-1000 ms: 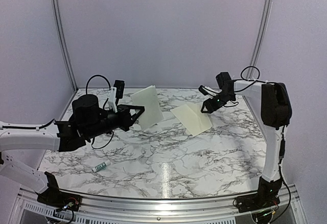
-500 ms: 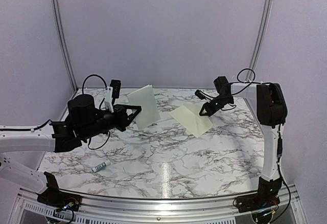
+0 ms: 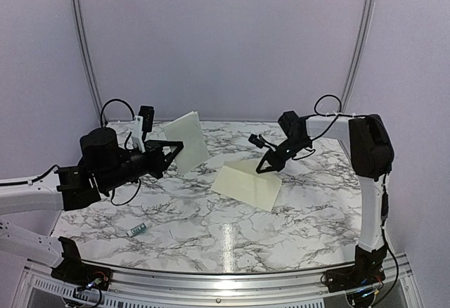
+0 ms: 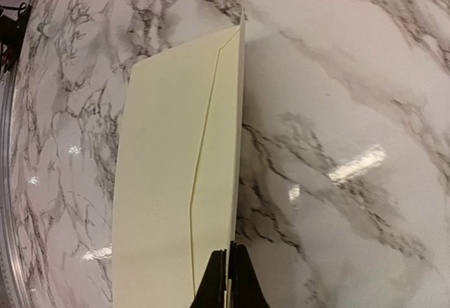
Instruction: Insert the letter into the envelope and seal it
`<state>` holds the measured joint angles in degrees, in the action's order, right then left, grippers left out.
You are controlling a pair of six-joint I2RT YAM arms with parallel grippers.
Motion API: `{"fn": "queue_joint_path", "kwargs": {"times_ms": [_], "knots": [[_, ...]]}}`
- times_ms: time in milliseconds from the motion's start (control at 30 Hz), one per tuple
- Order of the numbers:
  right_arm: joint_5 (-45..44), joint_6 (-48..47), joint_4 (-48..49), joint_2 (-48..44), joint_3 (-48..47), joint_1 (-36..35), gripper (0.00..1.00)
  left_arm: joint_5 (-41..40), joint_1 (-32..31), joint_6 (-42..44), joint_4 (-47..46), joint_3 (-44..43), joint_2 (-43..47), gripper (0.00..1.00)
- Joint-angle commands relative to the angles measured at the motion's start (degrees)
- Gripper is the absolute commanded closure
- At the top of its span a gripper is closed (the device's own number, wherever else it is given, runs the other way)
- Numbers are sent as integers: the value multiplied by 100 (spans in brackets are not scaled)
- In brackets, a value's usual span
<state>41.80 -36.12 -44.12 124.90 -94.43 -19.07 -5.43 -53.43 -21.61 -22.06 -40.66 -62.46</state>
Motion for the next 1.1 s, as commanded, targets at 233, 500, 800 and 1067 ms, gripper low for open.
{"fn": "queue_joint_path", "kwargs": {"times_ms": [233,500,800,1067], "knots": [[660,-846,-863,-574,487,-1456,100,-190,45,171,343,77,199,100],[472,-847,-826,-119,99,-1703,92,-56,52,77,351,96,147,100],[1204,-693,-1253,-1132,-240,-858,56,-11,45,-34,335,13,-72,100],[1926,461,-195,-2845,734,-658,44,1192,45,35,-170,-507,-930,100]]}}
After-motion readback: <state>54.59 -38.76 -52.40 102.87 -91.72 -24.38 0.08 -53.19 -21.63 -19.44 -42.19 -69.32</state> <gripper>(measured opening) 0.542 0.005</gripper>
